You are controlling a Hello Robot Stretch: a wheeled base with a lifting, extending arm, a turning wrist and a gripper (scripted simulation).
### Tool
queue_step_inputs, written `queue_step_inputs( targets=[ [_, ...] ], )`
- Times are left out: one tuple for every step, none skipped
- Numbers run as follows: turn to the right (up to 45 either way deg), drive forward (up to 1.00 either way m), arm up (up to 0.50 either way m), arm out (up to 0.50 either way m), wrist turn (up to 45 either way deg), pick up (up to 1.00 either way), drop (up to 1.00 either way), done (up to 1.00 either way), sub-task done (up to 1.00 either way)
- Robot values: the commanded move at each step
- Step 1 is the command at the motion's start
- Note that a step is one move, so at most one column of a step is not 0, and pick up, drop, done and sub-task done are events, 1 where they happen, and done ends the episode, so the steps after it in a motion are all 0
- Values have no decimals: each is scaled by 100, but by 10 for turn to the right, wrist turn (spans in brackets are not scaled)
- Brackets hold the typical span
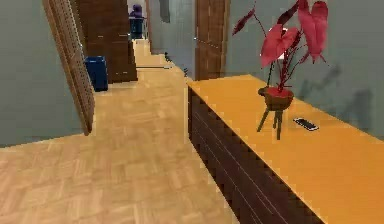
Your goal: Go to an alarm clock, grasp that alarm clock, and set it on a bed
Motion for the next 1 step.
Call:
queue_step_inputs(
  targets=[
    [450, 0, 0, 0, 0, 0, 0, 0, 0]
  ],
)
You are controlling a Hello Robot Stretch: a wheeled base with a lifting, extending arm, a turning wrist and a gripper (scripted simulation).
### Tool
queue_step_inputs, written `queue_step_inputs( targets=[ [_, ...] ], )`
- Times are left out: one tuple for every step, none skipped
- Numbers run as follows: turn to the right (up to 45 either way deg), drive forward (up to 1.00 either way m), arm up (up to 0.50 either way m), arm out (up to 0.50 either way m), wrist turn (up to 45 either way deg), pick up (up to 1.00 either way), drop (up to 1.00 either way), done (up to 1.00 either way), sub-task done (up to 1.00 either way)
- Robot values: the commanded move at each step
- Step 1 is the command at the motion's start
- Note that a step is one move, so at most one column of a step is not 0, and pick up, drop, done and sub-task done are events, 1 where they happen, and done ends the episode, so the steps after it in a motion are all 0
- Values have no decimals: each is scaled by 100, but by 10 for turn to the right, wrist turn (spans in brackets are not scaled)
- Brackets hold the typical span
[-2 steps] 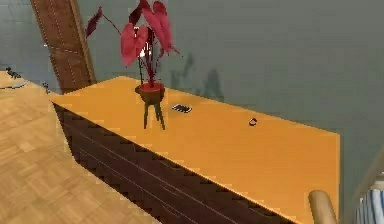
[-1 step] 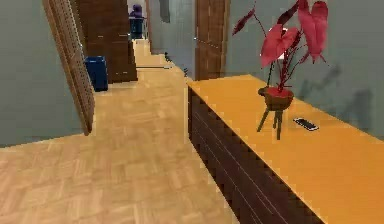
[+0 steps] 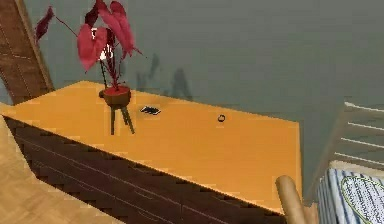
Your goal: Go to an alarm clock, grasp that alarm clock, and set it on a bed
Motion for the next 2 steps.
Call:
queue_step_inputs(
  targets=[
    [450, 0, 0, 0, 0, 0, 0, 0, 0],
    [120, 0, 0, 0, 0, 0, 0, 0, 0]
  ],
)
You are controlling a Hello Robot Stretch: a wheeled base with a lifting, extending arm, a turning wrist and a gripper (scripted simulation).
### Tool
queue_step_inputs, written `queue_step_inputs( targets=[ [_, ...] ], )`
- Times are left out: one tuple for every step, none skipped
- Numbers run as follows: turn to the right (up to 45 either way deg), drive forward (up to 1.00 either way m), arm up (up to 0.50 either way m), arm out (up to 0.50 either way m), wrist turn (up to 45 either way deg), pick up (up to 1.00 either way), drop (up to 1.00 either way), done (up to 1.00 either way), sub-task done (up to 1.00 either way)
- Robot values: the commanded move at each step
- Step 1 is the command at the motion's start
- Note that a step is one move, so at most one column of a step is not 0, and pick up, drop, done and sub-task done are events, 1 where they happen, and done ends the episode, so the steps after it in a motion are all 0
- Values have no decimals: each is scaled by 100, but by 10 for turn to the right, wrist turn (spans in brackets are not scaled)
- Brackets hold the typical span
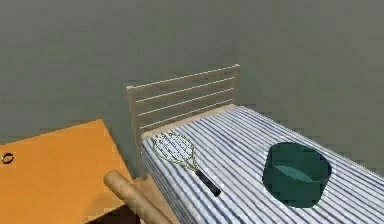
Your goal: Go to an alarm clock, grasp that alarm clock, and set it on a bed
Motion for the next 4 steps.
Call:
queue_step_inputs(
  targets=[
    [-450, 0, 0, 0, 0, 0, 0, 0, 0],
    [-420, 0, 0, 0, 0, 0, 0, 0, 0],
    [450, 0, 0, 0, 0, 0, 0, 0, 0],
    [390, 0, 0, 0, 0, 0, 0, 0, 0]
  ],
)
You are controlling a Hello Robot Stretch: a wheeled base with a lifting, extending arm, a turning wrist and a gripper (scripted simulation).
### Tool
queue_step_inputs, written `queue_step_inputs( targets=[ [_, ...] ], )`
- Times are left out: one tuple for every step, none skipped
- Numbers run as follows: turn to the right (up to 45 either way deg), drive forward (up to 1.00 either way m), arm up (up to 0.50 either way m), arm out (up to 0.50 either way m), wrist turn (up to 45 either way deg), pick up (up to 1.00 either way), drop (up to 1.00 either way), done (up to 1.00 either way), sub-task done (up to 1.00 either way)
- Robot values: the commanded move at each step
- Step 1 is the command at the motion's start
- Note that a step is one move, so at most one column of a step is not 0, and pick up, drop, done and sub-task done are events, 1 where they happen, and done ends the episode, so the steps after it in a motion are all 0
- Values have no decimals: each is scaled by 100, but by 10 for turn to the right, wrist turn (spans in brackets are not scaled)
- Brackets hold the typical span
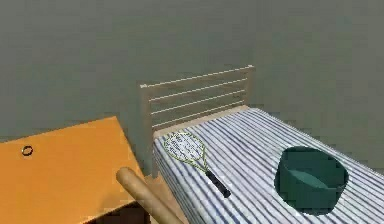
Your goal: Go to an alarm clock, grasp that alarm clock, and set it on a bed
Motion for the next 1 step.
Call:
queue_step_inputs(
  targets=[
    [-450, 0, 0, 0, 0, 0, 0, 0, 0]
  ],
)
